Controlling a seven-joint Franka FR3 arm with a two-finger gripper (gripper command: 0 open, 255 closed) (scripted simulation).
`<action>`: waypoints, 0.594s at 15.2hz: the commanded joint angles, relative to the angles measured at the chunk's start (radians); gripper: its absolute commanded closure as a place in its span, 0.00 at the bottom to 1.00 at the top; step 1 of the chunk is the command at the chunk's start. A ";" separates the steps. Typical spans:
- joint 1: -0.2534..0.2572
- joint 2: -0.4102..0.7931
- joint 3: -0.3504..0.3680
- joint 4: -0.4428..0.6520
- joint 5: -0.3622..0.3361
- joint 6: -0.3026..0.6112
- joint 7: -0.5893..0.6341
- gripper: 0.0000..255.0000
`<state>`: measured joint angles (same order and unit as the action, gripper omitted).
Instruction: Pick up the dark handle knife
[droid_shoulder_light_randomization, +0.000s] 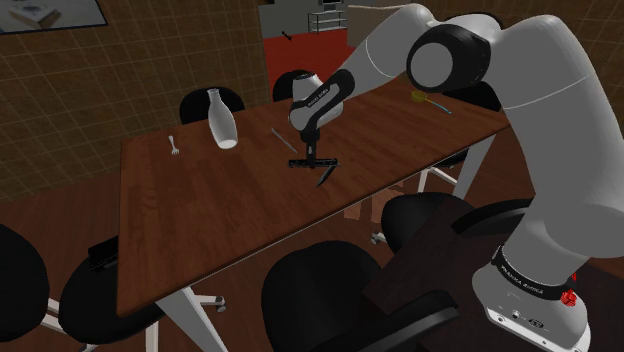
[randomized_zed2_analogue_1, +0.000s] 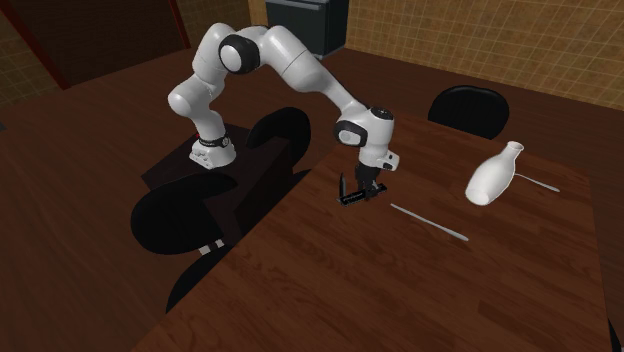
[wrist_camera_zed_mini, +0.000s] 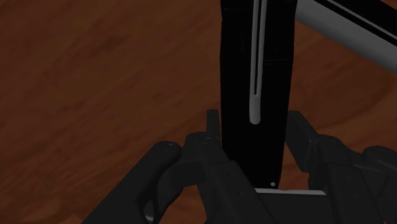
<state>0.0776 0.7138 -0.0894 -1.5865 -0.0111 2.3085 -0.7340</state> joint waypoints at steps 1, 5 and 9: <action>0.000 0.001 0.000 0.000 0.000 0.000 0.000 1.00; 0.001 -0.025 -0.001 0.000 -0.001 -0.026 0.000 1.00; 0.002 -0.057 -0.002 0.003 -0.002 -0.061 -0.001 1.00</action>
<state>0.0801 0.6612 -0.0917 -1.5881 -0.0134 2.2566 -0.7348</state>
